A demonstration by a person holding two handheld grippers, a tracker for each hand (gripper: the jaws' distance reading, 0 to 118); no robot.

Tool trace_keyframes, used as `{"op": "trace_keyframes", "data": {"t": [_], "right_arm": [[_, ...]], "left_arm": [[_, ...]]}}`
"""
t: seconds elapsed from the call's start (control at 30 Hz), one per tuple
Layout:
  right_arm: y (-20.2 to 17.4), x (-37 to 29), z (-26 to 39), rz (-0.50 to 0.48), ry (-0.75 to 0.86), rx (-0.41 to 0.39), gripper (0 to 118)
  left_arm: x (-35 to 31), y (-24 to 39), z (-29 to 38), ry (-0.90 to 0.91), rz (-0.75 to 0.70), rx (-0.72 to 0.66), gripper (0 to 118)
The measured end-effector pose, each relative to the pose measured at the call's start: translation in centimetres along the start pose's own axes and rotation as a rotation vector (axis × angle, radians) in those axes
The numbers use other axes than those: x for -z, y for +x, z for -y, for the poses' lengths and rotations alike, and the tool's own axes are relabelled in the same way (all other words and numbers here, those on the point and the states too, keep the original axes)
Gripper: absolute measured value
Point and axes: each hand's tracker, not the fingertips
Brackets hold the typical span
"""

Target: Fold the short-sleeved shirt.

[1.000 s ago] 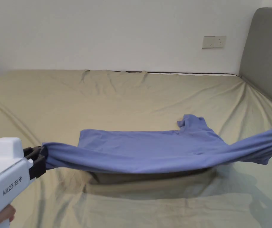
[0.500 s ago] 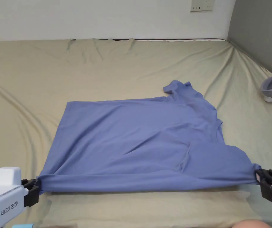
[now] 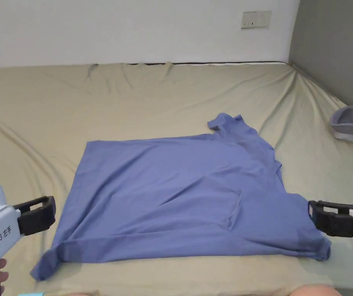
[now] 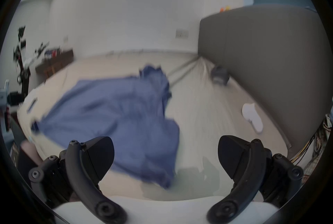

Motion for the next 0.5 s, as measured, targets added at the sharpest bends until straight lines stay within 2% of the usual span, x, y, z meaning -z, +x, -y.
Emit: {"op": "trace_keyframes", "data": {"t": [0.07, 0.17, 0.23, 0.27, 0.3, 0.37, 0.4, 0.43, 0.47, 0.5], "right_arm": [[-1.9, -1.8, -2.4, -0.012, 0.115, 0.024, 115], [-7.9, -3.1, -4.3, 0.005, 0.233, 0.045, 115], [-11.2, -3.3, -4.4, -0.036, 0.296, 0.009, 115], [-12.4, -3.3, -4.0, -0.028, 0.344, -0.031, 115], [-13.8, -3.3, -3.8, -0.017, 0.396, -0.148, 114], [-15.7, -3.0, -2.8, 0.046, 0.387, -0.241, 109], [-16.2, -2.9, -2.0, 0.023, 0.377, -0.189, 98], [-16.4, -2.6, -1.4, -0.017, 0.379, -0.178, 82], [-16.7, -2.3, -0.9, -0.058, 0.354, -0.183, 58], [-17.1, -1.9, -0.3, -0.045, 0.329, -0.19, 23]], "left_arm": [[-2.3, 1.7, -1.8, 0.1, 0.014, -0.018, 104], [-4.1, 4.4, -2.6, 0.213, 0.042, -0.061, 103], [-4.6, 6.6, -1.7, 0.286, 0.031, -0.062, 99], [-3.9, 6.9, -1.0, 0.301, 0.025, -0.042, 94], [-3.7, 7.5, -0.3, 0.308, 0.022, -0.023, 86], [-3.1, 8.6, 1.4, 0.284, 0.013, 0.037, 79], [-2.5, 9.1, 2.3, 0.283, 0.009, 0.044, 71], [-2.1, 9.5, 3.1, 0.271, 0.006, 0.047, 59], [-1.7, 9.8, 3.7, 0.244, 0.002, 0.048, 42], [-1.3, 10.1, 4.2, 0.219, -0.001, 0.05, 15]]}}
